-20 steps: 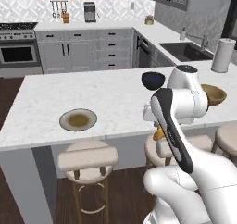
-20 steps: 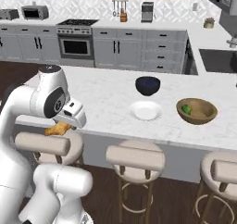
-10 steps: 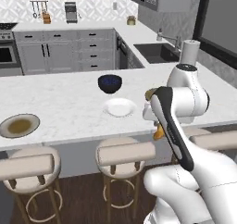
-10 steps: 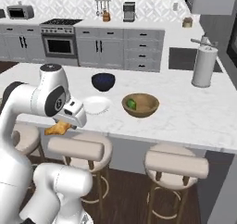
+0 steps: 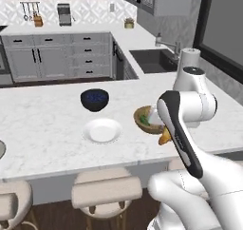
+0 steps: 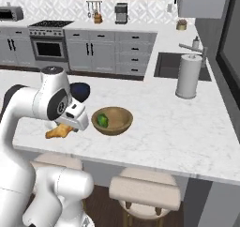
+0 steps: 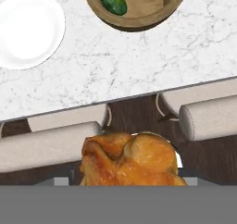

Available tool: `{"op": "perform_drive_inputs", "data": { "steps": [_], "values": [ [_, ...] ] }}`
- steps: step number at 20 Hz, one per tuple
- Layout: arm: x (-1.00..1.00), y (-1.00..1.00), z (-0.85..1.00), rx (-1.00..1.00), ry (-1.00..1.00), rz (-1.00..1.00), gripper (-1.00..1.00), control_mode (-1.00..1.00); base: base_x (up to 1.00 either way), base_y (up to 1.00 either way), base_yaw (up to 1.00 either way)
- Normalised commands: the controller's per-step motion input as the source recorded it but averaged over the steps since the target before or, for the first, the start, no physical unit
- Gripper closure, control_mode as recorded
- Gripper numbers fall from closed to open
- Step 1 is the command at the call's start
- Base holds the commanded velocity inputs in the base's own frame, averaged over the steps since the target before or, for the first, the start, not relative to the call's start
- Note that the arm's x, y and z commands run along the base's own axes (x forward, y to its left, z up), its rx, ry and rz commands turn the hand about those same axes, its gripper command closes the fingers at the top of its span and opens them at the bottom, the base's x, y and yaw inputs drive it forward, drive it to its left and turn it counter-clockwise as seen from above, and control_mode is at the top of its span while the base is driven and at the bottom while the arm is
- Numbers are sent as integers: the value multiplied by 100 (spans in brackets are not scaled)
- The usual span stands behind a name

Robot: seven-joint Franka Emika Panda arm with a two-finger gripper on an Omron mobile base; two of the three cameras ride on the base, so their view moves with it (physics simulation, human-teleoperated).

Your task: Pick the chicken drumstick and broccoli from their plates and place them in the bowl. Then put the bowl in the fridge.

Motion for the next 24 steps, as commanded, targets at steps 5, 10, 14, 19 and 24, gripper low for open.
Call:
{"op": "perform_drive_inputs", "data": {
  "steps": [5, 10, 14, 19, 24],
  "values": [
    [0, 0, 0, 0, 0, 0, 100, 100, 43, -31, 4],
    [0, 0, 0, 0, 0, 0, 100, 100, -18, -19, 12],
    [0, 0, 0, 0, 0, 0, 100, 100, -35, -54, 10],
    [0, 0, 0, 0, 0, 0, 100, 100, 13, -48, 8],
    [78, -43, -6, 2, 0, 4, 100, -100, 15, -12, 0]
  ]
}}
